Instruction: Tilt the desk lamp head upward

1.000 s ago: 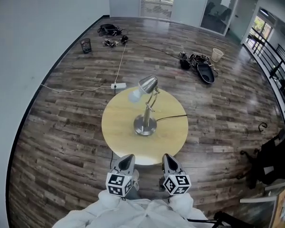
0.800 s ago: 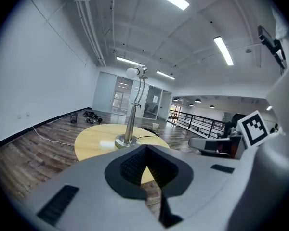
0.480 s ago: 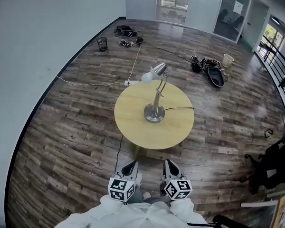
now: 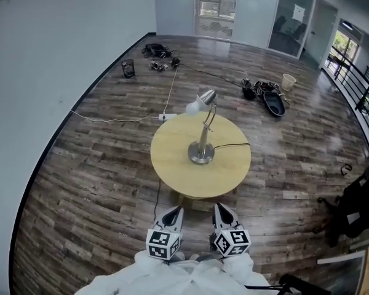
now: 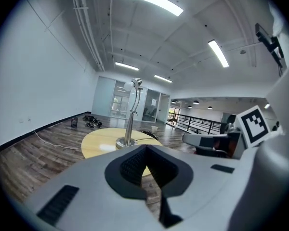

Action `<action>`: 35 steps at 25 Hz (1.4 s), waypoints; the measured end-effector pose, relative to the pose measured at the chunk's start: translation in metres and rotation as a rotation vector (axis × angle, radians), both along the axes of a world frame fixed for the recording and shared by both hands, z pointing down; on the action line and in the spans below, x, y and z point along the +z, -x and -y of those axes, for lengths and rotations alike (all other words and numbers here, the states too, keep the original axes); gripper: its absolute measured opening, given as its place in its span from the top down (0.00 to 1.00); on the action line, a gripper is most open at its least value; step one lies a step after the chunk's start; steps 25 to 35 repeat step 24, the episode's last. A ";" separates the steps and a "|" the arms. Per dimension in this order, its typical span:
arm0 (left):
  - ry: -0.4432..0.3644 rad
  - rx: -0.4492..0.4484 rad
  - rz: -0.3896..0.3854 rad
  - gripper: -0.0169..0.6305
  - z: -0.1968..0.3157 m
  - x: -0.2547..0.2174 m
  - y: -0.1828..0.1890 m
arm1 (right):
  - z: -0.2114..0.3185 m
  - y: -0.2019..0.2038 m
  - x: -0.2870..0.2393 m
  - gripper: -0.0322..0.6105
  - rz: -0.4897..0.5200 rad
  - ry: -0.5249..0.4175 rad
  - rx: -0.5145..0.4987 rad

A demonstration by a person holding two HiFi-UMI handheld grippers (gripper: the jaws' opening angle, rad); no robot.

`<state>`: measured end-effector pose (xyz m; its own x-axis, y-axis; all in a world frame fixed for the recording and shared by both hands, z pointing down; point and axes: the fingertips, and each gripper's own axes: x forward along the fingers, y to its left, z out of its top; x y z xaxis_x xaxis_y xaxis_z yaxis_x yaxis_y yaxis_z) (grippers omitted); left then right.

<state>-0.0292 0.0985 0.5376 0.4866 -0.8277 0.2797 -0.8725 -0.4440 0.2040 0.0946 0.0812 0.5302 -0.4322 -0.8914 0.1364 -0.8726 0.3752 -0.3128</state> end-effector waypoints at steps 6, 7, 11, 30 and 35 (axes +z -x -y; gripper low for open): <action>0.017 0.003 -0.012 0.97 0.000 0.005 0.008 | -0.001 0.009 0.003 0.93 -0.035 0.006 -0.010; 0.018 0.000 -0.014 0.97 0.000 0.006 0.010 | -0.002 0.009 0.003 0.93 -0.039 0.005 -0.009; 0.018 -0.002 -0.014 0.97 -0.002 0.006 0.015 | -0.007 0.012 0.005 0.93 -0.041 0.011 -0.003; 0.022 -0.054 0.002 0.97 -0.012 0.008 0.037 | -0.026 0.013 0.017 0.93 -0.062 0.038 -0.001; 0.022 -0.054 0.002 0.97 -0.012 0.008 0.037 | -0.026 0.013 0.017 0.93 -0.062 0.038 -0.001</action>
